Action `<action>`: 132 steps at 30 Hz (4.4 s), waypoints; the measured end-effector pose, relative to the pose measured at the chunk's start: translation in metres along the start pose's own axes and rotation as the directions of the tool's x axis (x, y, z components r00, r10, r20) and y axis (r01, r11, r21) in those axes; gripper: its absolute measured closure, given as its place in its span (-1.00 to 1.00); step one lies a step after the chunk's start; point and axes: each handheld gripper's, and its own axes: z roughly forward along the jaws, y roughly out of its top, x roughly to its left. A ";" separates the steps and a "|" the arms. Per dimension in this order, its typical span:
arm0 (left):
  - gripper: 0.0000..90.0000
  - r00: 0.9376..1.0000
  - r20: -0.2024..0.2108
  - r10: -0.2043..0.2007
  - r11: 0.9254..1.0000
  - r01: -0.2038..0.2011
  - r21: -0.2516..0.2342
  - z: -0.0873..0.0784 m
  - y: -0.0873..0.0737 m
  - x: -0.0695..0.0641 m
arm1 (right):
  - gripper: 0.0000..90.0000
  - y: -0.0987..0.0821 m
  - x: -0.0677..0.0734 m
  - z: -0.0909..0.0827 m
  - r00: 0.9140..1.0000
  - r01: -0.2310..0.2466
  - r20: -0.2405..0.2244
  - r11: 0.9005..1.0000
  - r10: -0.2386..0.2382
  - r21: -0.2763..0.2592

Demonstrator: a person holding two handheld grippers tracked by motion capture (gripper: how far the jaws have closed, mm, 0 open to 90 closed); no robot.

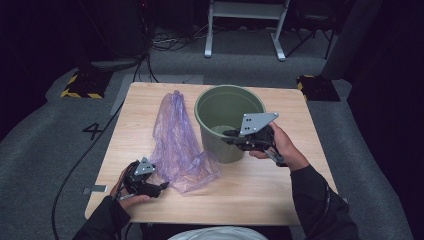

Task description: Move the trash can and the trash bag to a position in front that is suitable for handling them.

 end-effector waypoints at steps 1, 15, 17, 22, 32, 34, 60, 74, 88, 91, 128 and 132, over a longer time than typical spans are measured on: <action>-0.63 1.000 0.000 0.000 1.000 0.000 0.000 0.000 0.000 0.000 | 0.70 0.000 0.000 0.000 1.000 0.000 0.000 1.000 0.000 0.000; -0.65 1.000 -0.015 0.014 1.000 -0.014 0.005 0.006 0.008 -0.020 | -0.45 -0.030 0.013 -0.038 0.984 -0.053 0.164 0.991 0.072 -0.119; -0.65 1.000 -0.011 0.012 1.000 -0.012 -0.005 0.003 0.009 -0.020 | -0.46 -0.037 0.016 -0.046 0.974 -0.054 0.210 0.988 0.084 -0.146; -0.65 1.000 -0.018 -0.001 0.997 0.000 -0.074 -0.012 0.011 -0.016 | -0.49 -0.058 0.021 -0.064 0.959 -0.091 0.249 0.977 0.138 -0.191; -0.41 0.994 -0.102 -0.048 0.996 0.039 -0.086 -0.035 0.000 0.018 | -0.53 -0.120 0.023 -0.071 0.926 -0.232 0.263 0.958 0.270 -0.166; -0.39 0.994 -0.095 -0.062 0.995 0.054 -0.083 -0.033 -0.001 0.022 | -0.54 -0.124 0.023 -0.069 0.925 -0.240 0.264 0.959 0.274 -0.153; -0.16 0.991 0.122 0.060 0.996 -0.052 -0.066 0.025 0.034 -0.035 | -0.51 -0.193 0.032 -0.020 0.904 -0.382 0.208 0.924 0.372 0.005; -0.12 0.975 0.188 0.120 0.993 -0.114 -0.045 0.055 0.056 -0.062 | -0.52 -0.169 0.051 0.013 0.936 -0.343 0.083 0.939 0.341 0.008; -0.19 0.963 0.219 0.155 0.988 -0.148 -0.046 0.072 0.073 -0.079 | 0.18 -0.152 0.066 0.048 0.953 -0.303 0.046 0.951 0.301 0.059; -0.41 0.964 0.220 0.146 0.989 -0.139 -0.046 0.071 0.072 -0.077 | 0.60 -0.151 0.069 0.053 0.962 -0.273 0.054 0.957 0.269 0.095; -0.65 0.999 -0.029 -0.023 0.996 0.020 -0.092 0.001 0.040 0.022 | 0.42 -0.225 -0.003 -0.007 0.832 -0.490 0.331 0.870 0.444 0.064; -0.64 0.999 0.000 -0.041 0.997 0.041 -0.065 0.005 0.036 0.027 | -0.13 -0.227 -0.007 -0.016 0.812 -0.509 0.350 0.860 0.466 0.033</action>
